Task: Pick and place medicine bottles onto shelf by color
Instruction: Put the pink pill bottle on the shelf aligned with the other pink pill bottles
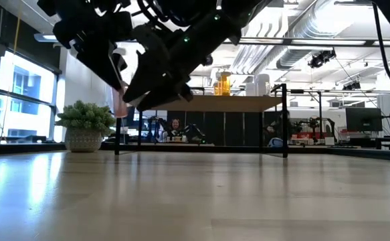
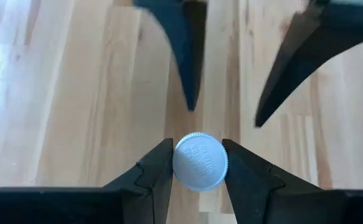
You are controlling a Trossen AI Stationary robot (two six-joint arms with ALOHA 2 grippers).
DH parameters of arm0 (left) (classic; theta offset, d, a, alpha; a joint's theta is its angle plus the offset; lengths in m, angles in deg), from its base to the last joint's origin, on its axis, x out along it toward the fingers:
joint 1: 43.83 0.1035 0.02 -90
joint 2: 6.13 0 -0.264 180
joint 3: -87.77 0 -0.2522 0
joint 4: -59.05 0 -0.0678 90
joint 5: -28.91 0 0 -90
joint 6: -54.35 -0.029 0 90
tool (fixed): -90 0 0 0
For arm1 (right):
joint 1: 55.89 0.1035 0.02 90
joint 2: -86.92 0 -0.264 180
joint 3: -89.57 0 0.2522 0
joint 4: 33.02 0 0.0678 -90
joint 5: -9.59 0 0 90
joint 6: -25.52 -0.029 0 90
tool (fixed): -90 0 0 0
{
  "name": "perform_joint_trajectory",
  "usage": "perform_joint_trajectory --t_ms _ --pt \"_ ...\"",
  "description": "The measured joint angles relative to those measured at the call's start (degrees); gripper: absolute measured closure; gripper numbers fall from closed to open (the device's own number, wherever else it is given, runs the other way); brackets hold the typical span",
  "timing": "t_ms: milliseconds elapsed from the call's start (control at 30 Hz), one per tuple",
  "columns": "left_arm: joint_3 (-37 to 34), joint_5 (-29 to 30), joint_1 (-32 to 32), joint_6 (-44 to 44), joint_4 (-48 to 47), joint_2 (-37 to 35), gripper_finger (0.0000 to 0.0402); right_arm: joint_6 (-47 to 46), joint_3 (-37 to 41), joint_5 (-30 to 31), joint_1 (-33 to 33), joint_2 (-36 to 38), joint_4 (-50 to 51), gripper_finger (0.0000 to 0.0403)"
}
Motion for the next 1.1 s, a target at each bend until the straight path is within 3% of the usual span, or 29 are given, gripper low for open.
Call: perform_joint_trajectory --t_ms 233,633,1100 --pt "0.0 0.4 0.0 0.5 -0.5 0.0 0.0284 0.1 0.0 -0.1 0.0 2.2 7.0 0.0187" --pt "0.1 0.4 0.0 0.5 -1.5 -1.4 0.0284 0.6 0.0 2.9 -0.3 3.4 8.4 0.0187" --pt "0.6 7.2 0.1 0.5 -7.7 -5.8 0.0284 -2.5 0.0 8.2 -0.3 5.7 16.4 0.0187"
